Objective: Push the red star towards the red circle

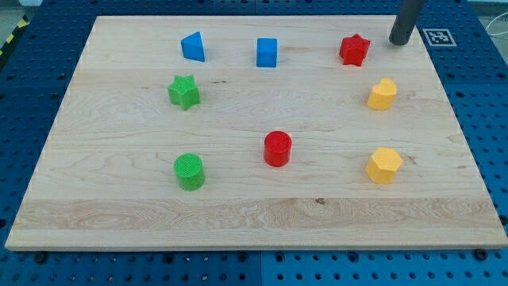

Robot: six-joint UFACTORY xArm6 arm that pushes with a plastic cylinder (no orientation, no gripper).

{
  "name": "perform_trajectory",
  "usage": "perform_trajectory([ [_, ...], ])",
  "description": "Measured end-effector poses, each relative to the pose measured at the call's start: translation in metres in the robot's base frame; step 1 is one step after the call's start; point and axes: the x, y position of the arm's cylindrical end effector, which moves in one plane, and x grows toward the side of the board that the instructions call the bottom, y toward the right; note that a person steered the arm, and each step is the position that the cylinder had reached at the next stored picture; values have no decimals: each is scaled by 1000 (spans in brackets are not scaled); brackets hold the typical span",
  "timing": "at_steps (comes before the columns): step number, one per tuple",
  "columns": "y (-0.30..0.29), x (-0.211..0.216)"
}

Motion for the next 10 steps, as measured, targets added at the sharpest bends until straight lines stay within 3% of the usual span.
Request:
perform_trajectory([
  [3,0,32],
  [6,-70,18],
  [10,-127,62],
])
